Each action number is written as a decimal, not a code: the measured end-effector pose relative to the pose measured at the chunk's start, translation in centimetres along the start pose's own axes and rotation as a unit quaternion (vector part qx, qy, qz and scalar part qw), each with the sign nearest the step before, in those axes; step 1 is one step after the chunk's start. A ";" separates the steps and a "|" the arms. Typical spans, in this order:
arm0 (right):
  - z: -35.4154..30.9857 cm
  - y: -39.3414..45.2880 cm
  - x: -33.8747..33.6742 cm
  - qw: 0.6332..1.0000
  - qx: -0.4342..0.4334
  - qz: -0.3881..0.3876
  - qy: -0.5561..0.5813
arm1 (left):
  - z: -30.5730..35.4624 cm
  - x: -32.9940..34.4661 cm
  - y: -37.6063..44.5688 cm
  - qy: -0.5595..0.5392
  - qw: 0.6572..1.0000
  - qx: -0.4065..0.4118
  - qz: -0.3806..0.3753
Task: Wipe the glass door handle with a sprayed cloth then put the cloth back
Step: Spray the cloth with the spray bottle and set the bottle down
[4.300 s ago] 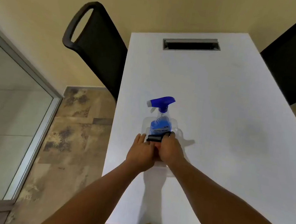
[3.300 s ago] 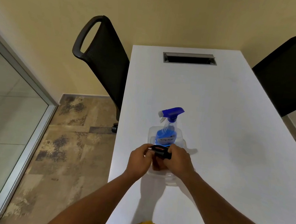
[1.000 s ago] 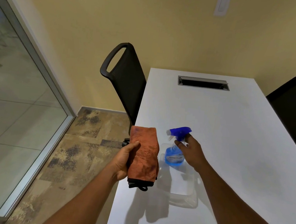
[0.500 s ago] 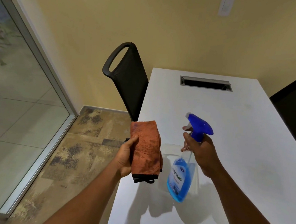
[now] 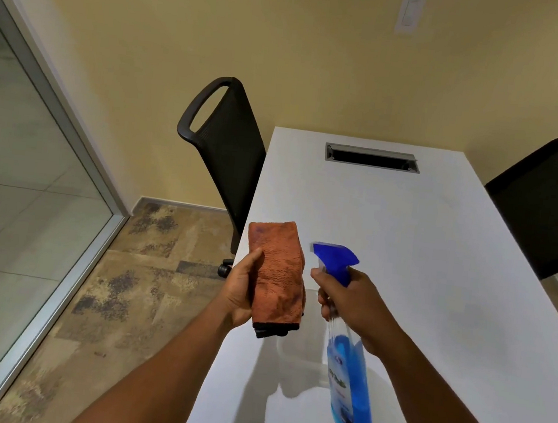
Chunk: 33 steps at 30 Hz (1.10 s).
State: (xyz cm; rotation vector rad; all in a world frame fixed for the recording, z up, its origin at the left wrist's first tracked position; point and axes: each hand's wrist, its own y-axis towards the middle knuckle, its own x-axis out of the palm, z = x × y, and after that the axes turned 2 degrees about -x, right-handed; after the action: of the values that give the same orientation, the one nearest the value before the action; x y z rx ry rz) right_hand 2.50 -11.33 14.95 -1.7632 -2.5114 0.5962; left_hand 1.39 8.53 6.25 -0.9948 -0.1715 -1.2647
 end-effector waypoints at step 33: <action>-1.7 -2.6 0.7 0.995 -0.022 0.042 -0.084 | -0.2 -0.9 0.9 0.037 0.999 0.005 0.033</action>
State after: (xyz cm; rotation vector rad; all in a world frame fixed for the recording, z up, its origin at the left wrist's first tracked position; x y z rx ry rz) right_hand 0.29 -10.99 17.18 -1.9187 -2.5877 0.7276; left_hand 1.79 8.97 5.07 -0.9361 -0.0863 -1.2375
